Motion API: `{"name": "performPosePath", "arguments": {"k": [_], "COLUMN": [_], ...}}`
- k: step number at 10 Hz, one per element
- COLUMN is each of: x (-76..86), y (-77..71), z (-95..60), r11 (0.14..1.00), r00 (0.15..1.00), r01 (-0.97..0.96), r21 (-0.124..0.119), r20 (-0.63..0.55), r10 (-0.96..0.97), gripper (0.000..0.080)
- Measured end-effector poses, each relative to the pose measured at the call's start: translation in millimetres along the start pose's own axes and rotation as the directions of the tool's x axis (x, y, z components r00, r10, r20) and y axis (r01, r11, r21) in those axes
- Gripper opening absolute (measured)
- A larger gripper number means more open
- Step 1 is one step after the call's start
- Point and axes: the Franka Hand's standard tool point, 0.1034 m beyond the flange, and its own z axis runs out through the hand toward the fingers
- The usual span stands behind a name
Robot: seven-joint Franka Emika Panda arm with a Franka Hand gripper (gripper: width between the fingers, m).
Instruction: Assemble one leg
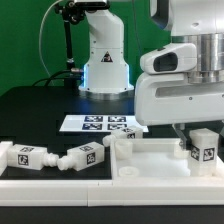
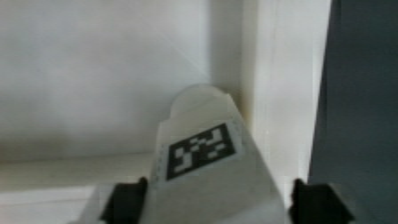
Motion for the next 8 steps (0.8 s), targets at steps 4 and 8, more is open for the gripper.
{"name": "performPosePath", "arguments": {"k": [4, 8], "x": [0.7, 0.6], "y": [0.8, 0.4], "z": [-0.4, -1.3], "r11": [0.941, 0.575], "r00": [0.941, 0.575], "r01": [-0.338, -0.818], "r21": [-0.001, 0.003], "r20": [-0.002, 0.012], "r10": [0.338, 0.818], "gripper": [0.0284, 0.0284]}}
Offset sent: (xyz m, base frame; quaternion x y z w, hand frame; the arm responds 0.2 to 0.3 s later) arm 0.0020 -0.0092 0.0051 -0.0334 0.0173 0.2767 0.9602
